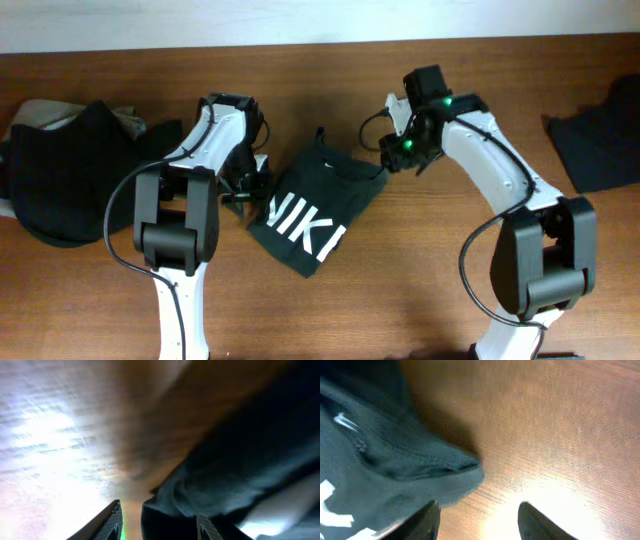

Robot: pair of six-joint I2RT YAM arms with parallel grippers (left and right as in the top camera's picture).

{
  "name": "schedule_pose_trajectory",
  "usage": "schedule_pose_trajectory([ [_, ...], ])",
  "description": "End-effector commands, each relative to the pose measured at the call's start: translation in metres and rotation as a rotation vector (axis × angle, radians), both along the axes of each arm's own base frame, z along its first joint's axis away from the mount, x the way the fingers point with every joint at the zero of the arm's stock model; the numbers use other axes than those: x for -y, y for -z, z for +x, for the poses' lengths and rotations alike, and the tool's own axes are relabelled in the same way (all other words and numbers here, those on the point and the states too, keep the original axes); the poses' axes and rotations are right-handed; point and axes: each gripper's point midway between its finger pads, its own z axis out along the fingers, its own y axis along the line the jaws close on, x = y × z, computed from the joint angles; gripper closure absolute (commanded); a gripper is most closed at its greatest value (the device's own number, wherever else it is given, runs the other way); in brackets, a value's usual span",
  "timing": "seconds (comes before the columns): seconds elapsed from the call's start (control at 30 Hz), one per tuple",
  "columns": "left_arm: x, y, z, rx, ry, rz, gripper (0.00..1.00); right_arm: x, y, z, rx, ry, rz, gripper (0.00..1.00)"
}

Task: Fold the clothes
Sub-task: 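Carry the folded shirt with the left gripper onto the left clothes pile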

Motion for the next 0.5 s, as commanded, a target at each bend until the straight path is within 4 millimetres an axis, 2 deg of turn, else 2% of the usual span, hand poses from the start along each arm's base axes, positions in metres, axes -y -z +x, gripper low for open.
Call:
schedule_pose_trajectory([
  [0.0,0.003,-0.044,0.066,0.270,-0.037,-0.067,0.16,0.004,-0.034,0.000,0.010,-0.017,-0.018,0.39],
  [0.03,0.005,-0.056,0.087,0.354,-0.024,-0.094,0.01,0.006,-0.037,-0.004,-0.009,-0.015,-0.019,0.27],
  [0.07,0.020,-0.068,0.100,0.419,0.068,-0.208,0.01,0.006,-0.037,-0.008,-0.029,-0.015,-0.010,0.01],
  [0.13,0.053,-0.085,0.113,0.509,0.183,-0.438,0.01,0.008,-0.035,-0.016,-0.063,-0.014,-0.019,0.01],
  [0.2,0.069,-0.087,0.121,0.560,0.244,-0.526,0.01,0.010,-0.035,-0.020,-0.081,-0.008,-0.025,0.01],
  [0.33,0.102,-0.064,0.126,0.556,0.281,-0.630,0.01,0.012,-0.034,-0.028,-0.115,-0.009,-0.031,0.01],
  [0.4,0.116,-0.041,0.126,0.527,0.291,-0.655,0.01,0.013,-0.033,-0.033,-0.133,-0.009,-0.035,0.01],
  [0.47,0.125,-0.013,0.117,0.463,0.291,-0.656,0.01,0.013,-0.033,-0.035,-0.141,-0.009,-0.037,0.01],
])
